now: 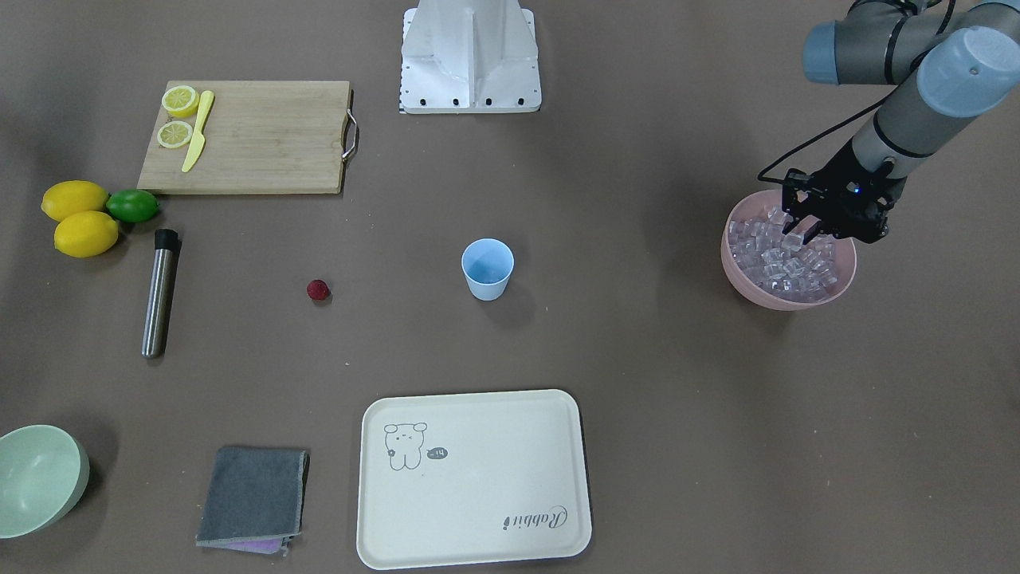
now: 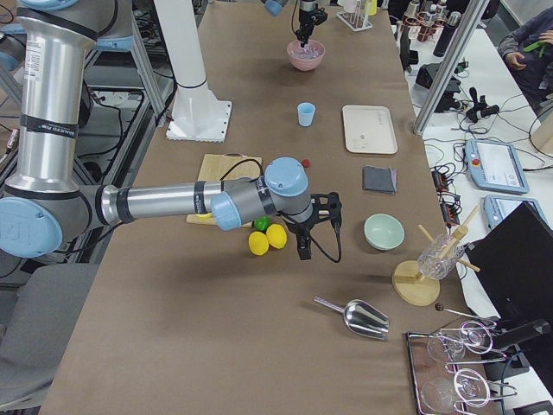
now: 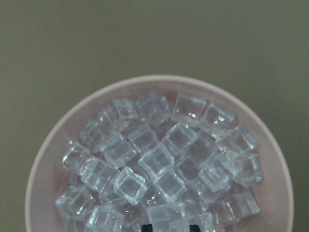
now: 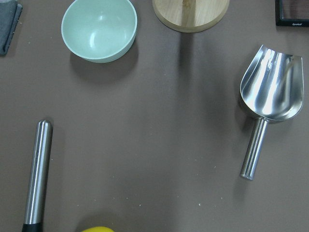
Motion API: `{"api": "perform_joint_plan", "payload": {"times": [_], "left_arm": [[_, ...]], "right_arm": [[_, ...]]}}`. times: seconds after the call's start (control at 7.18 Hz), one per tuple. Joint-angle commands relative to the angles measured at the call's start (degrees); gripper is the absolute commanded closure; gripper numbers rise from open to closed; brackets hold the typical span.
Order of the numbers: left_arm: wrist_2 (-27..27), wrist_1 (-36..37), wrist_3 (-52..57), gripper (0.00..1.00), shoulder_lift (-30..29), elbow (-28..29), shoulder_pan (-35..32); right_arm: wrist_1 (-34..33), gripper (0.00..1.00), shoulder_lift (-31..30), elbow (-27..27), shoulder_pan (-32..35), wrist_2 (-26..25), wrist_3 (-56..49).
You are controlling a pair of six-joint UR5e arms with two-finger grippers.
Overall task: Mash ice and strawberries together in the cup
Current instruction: 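Lower the left gripper into the bowl and grasp another ice cube, then carry the ice cube with the left gripper over the light-blue cup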
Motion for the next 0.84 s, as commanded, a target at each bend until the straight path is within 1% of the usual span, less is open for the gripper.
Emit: {"api": "perform_joint_plan", "payload": {"times": [0.0, 0.14, 0.42, 0.56, 0.7], "left_arm": [[-1.65, -0.89, -11.12, 1.00, -5.16, -0.13, -0.67], [-1.74, -2.55, -19.41, 1.00, -8.24, 0.31, 0.20], [-1.04, -3.01, -31.99, 1.00, -13.16, 0.66, 4.76], [3.05, -3.01, -37.45, 1.00, -15.89, 0.75, 8.18], [9.09, -2.92, -44.82, 1.00, -19.40, 1.45, 13.52]], "right_arm": [[0.00, 0.00, 0.00, 0.01, 0.07, 0.00, 0.09], [0.00, 0.00, 0.00, 0.01, -0.02, 0.00, 0.09], [0.00, 0.00, 0.09, 0.01, -0.02, 0.00, 0.09], [0.00, 0.00, 0.17, 0.01, -0.02, 0.00, 0.09], [0.00, 0.00, 0.18, 0.01, -0.02, 0.00, 0.09]]}}
